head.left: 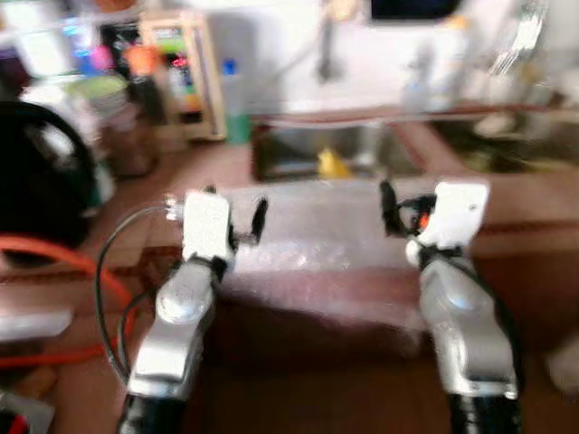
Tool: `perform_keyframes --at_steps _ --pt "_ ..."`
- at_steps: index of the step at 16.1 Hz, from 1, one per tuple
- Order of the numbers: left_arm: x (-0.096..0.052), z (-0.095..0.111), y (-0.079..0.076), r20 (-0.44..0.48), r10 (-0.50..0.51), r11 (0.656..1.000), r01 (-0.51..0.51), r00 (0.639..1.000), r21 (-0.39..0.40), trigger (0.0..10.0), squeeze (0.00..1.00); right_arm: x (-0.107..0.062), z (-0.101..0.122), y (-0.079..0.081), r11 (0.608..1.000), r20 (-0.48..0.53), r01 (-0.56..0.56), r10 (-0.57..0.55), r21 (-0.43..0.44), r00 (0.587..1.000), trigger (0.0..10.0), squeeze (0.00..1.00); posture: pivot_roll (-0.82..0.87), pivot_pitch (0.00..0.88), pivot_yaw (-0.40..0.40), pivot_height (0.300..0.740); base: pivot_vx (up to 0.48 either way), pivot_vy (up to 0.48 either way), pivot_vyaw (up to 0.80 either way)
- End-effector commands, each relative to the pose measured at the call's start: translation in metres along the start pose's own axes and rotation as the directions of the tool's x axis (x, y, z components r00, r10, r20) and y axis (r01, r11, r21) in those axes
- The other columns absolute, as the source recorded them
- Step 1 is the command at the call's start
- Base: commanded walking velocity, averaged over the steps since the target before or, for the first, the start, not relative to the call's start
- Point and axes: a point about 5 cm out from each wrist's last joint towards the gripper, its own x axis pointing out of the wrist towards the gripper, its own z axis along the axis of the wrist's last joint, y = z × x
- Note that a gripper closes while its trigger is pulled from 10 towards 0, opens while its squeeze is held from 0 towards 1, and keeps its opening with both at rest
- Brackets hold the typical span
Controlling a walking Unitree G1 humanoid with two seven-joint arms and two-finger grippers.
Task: Kitchen organization
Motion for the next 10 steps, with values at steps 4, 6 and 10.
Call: perform_keyframes --at_steps 4,6,10 --pt "0.003 0.0056 0.0016 0.024 -0.02 1.0 0.02 1.0 -0.01 10.0 0.0 0.004 0.0075 0.0 1.0 0.024 -0.003 0.003 -0.013 1.0 10.0 0.0 0.01 0.0 0.069 0.74 0.0 0.0 0.0" --pt "0.003 0.0052 0.0004 0.027 -0.032 0.999 0.033 0.999 -0.015 10.0 0.0 0.0043 0.0071 0.0002 1.0 0.023 -0.006 0.006 -0.016 1.0 10.0 0.0 0.01 0.0 0.071 0.74 0.0 -0.358 0.0" --pt "0.0026 0.0044 -0.0008 0.026 -0.047 0.999 0.047 0.999 -0.02 10.0 0.0 0.0033 0.0043 0.0008 1.0 0.013 -0.015 0.016 -0.027 1.0 10.0 0.0 0.01 0.0 0.07 0.74 0.0 -0.48 0.0"
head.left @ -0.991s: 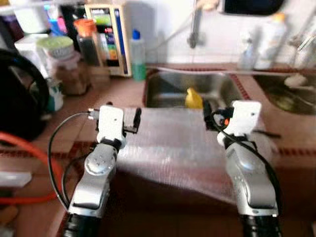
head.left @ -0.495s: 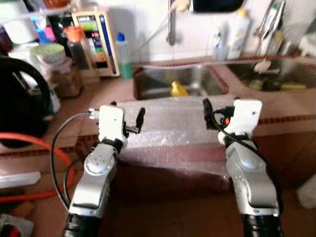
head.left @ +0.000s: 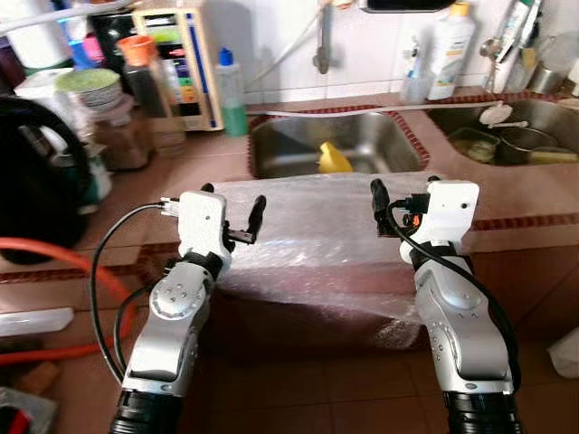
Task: Kitchen organization
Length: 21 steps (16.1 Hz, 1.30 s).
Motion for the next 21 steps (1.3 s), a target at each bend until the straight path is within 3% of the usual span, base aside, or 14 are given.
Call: perform_keyframes --at_steps 1,2,6,21 --pt "0.001 0.0 -0.002 0.003 -0.015 1.0 0.015 1.0 -0.004 10.0 0.0 0.001 0.0 0.0 1.0 -0.001 -0.004 0.004 -0.019 1.0 10.0 0.0 0.01 0.0 0.07 0.74 0.0 -0.48 0.0" --pt "0.001 -0.002 -0.005 0.0 -0.026 1.0 0.026 1.0 -0.009 10.0 0.0 -0.002 -0.004 0.001 0.998 -0.014 -0.023 0.022 -0.066 1.0 10.0 0.0 0.0 0.0 0.067 0.74 0.0 -0.48 0.0" --pt "0.0 -0.006 -0.011 -0.01 -0.04 0.999 0.04 0.999 -0.022 10.0 0.0 -0.008 -0.007 -0.001 0.993 -0.019 -0.037 0.035 -0.109 0.999 10.0 0.0 -0.02 0.006 0.057 0.74 0.0 -0.48 0.0" --pt "0.0 -0.016 -0.016 -0.037 -0.077 0.997 0.076 0.996 -0.027 10.0 0.0 -0.004 0.005 0.001 0.992 0.04 -0.007 0.012 -0.128 0.999 10.0 0.0 -0.02 0.012 0.08 0.74 0.0 -0.46 0.0"
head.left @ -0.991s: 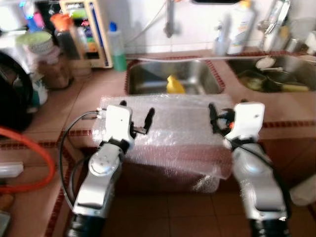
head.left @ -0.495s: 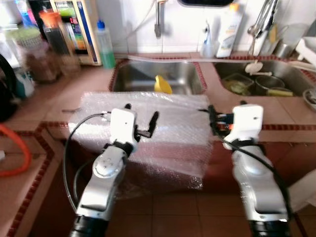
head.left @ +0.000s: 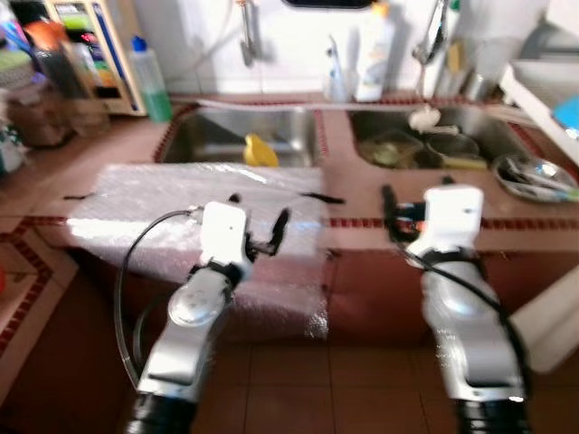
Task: Kitchen organization
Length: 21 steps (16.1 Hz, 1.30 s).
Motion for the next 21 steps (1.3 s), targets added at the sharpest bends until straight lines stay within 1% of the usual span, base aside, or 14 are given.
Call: perform_keyframes --at_steps 1,3,12,14,17,18,20,21 --pt "0.001 0.002 -0.001 0.007 -0.002 1.0 0.002 1.0 0.002 10.0 0.0 0.001 0.006 -0.002 1.0 0.028 0.006 -0.005 -0.016 1.0 10.0 0.0 -0.02 0.015 0.082 0.74 0.0 -0.405 0.0" --pt "0.0 0.0 0.0 0.0 -0.004 1.0 0.004 1.0 0.003 10.0 0.0 0.0 0.008 0.0 1.0 0.036 0.001 0.0 -0.026 0.999 10.0 0.0 -0.02 0.017 0.082 0.74 0.0 -0.407 0.0" --pt "-0.003 -0.002 0.003 -0.016 -0.003 1.0 0.003 1.0 0.005 10.0 0.0 -0.001 0.004 0.001 1.0 0.022 0.004 -0.004 -0.02 1.0 10.0 0.0 -0.01 0.028 0.087 0.74 0.0 -0.48 0.0" --pt "-0.003 -0.003 0.003 -0.021 -0.005 1.0 0.005 1.0 0.018 10.0 0.0 -0.001 0.004 0.001 1.0 0.019 0.006 -0.006 -0.02 1.0 10.0 0.0 -0.01 0.031 0.09 0.74 0.0 -0.472 0.0" --pt "-0.004 -0.005 0.002 -0.03 -0.008 1.0 0.009 1.0 0.02 10.0 0.0 -0.003 0.001 -0.001 1.0 0.007 0.017 -0.017 -0.018 1.0 10.0 0.0 -0.01 0.039 0.095 0.74 0.0 -0.343 0.0" --pt "-0.004 -0.004 0.002 -0.032 -0.011 0.999 0.012 0.999 0.033 10.0 0.0 -0.005 -0.001 -0.001 1.0 -0.001 0.021 -0.021 -0.012 1.0 10.0 0.0 -0.02 0.043 0.098 0.74 0.0 -0.33 0.0" --pt "-0.004 -0.005 0.003 -0.038 -0.012 1.0 0.013 0.999 0.023 10.0 0.0 -0.006 -0.003 -0.002 1.0 -0.01 0.026 -0.026 -0.008 1.0 10.0 0.0 -0.02 0.044 0.098 0.74 0.0 -0.313 0.0" --pt "-0.005 -0.007 0.003 -0.045 -0.013 1.0 0.014 0.999 0.022 10.0 0.0 -0.007 -0.004 -0.002 1.0 -0.015 0.025 -0.026 -0.01 1.0 10.0 0.0 -0.02 0.047 0.098 0.74 0.0 0.0 0.0"
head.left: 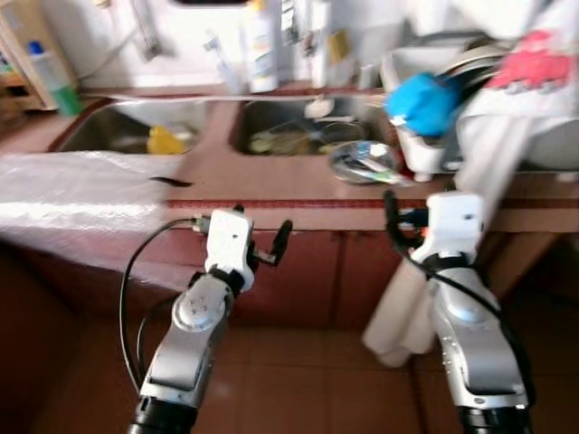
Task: Kitchen organization
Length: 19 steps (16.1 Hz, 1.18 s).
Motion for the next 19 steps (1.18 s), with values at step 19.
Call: perform_keyframes --at_steps 19 --pt "-0.132 -0.204 0.041 -0.825 0.117 0.982 -0.19 0.553 0.012 10.0 0.0 -0.126 -0.222 0.006 0.944 -0.845 -0.315 0.091 -0.095 0.527 10.0 0.0 -0.01 0.0 0.079 0.74 0.0 0.0 0.0"
